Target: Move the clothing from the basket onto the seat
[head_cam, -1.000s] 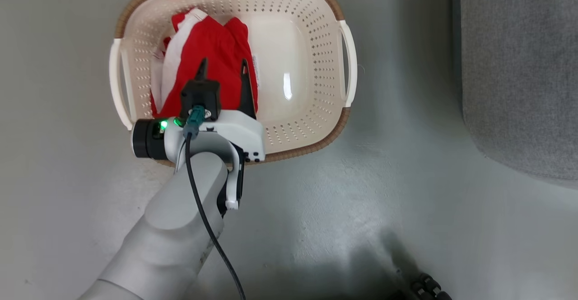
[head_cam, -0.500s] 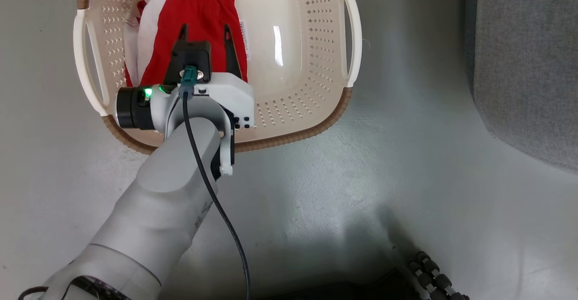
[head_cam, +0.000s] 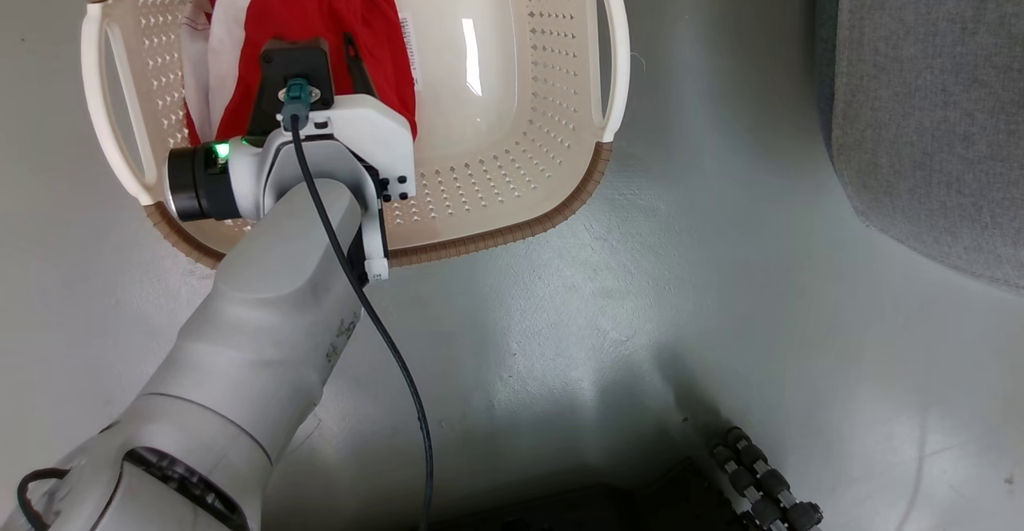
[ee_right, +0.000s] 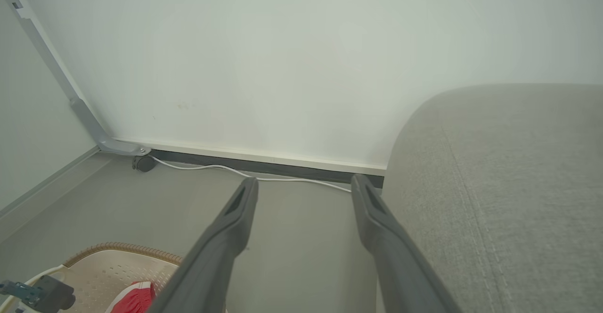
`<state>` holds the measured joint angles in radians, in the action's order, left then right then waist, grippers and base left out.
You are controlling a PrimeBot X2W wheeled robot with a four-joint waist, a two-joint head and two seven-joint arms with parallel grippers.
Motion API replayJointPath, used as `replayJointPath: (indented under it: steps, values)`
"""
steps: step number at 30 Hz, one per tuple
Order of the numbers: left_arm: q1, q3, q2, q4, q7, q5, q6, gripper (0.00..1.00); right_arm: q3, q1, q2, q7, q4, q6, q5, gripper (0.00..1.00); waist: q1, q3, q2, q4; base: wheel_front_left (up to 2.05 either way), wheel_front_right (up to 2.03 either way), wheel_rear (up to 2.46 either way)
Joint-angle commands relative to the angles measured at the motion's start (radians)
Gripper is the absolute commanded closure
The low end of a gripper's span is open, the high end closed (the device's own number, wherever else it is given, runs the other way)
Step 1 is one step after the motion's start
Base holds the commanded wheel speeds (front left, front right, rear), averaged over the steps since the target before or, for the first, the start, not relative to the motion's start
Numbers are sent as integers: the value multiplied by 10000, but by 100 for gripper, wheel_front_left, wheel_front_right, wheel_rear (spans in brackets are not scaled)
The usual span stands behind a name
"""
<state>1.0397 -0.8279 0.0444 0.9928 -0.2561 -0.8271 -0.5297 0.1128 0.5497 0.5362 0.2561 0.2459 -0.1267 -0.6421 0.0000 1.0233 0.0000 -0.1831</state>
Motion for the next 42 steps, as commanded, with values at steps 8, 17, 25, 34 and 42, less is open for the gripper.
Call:
replayJointPath:
  steps: [8,17,25,34,42]
  values:
    - [275,-399,58,406,-57,-1282,-224,0,60,-357,240,57,418,-40,-22,0,0,92,0,-78,0,0,0]
    - [464,-1175,58,604,-57,-2564,196,100,38,-378,221,57,396,-40,-36,0,0,67,0,-168,0,0,0]
    - [692,-1324,58,501,-57,-2532,335,100,-110,-257,137,57,276,-40,-91,0,0,-16,0,-164,0,0,0]
    - [-240,-852,58,-184,-57,-1660,551,100,-29,-278,21,57,-181,-40,-70,0,0,-972,0,-115,0,0,0]
    - [-1387,-358,58,-1022,-57,-869,762,100,222,-479,-63,57,-529,-40,-85,0,0,-2101,0,55,0,0,0]
